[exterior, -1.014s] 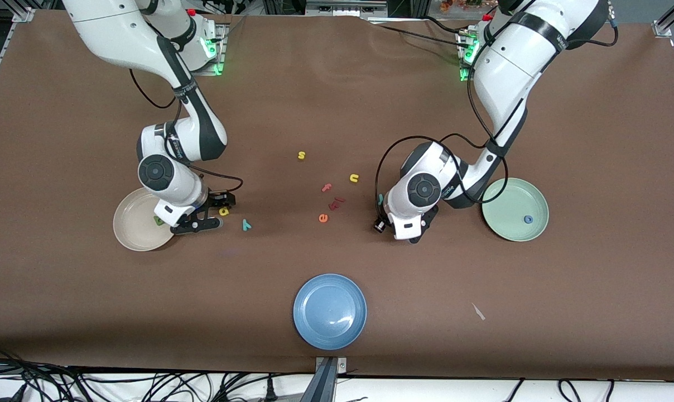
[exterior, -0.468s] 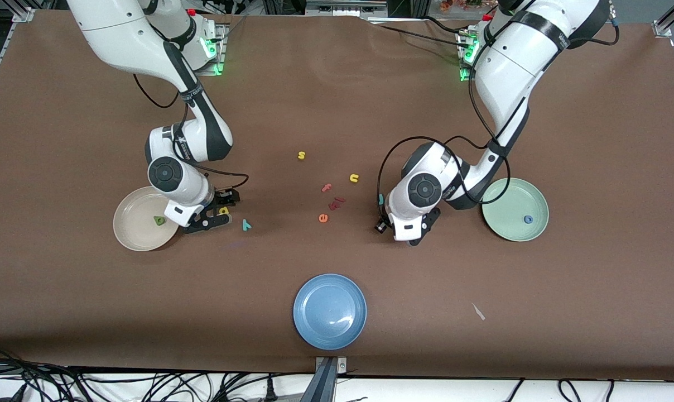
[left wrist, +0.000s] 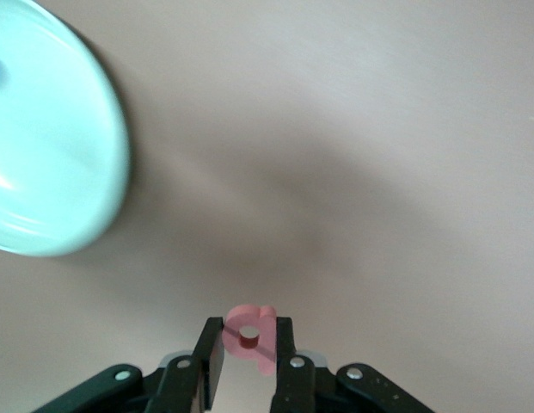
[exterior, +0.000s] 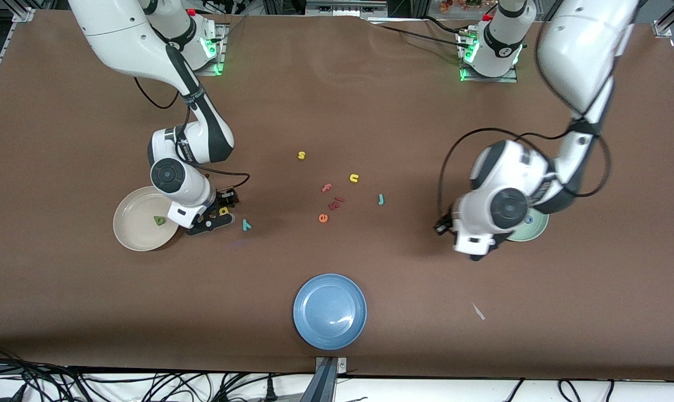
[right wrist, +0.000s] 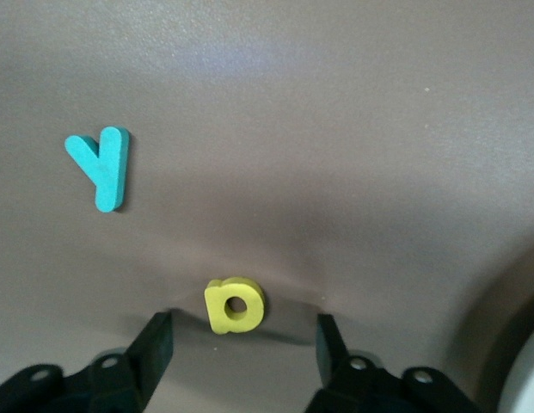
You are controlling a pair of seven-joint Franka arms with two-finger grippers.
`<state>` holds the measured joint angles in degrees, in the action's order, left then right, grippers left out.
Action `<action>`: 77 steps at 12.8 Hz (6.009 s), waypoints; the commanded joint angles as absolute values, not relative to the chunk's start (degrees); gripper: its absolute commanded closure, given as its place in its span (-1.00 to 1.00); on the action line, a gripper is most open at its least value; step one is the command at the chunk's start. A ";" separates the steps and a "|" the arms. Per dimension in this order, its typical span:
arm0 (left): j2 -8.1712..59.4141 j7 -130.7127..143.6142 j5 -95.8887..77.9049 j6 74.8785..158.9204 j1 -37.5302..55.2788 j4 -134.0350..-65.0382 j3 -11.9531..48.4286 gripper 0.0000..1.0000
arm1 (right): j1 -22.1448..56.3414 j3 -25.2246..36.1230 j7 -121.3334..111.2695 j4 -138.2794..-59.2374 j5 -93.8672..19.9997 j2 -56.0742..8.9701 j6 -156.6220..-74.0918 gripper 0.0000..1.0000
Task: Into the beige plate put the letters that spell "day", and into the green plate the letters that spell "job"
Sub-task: 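Place the pink b in the green plate while the right gripper carries D, then release the yellow D into the white plate with the right gripper, then grasp the teal r and teal Y with the left and right grippers, then place the teal r in the green plate while the right gripper carries Y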
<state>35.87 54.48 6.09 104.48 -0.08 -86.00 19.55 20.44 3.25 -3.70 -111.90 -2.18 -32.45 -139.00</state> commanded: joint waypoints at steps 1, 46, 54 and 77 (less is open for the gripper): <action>33.58 40.48 7.20 98.89 -7.27 -88.85 20.13 0.76 | 20.48 3.16 -5.01 -110.31 -2.37 -33.75 -139.39 -0.30; 45.79 65.57 22.41 128.85 8.53 -95.89 30.15 1.00 | 21.43 2.55 0.17 -92.37 -5.89 -40.16 -128.58 -1.00; 33.41 55.59 18.56 112.80 -8.83 -94.83 36.54 1.00 | 23.56 2.55 0.09 -92.37 -5.45 -42.71 -132.27 -0.77; 29.71 26.72 22.76 98.81 -27.07 -81.94 42.08 -1.00 | 22.41 10.62 -9.99 -93.33 -5.62 -37.10 -121.39 0.89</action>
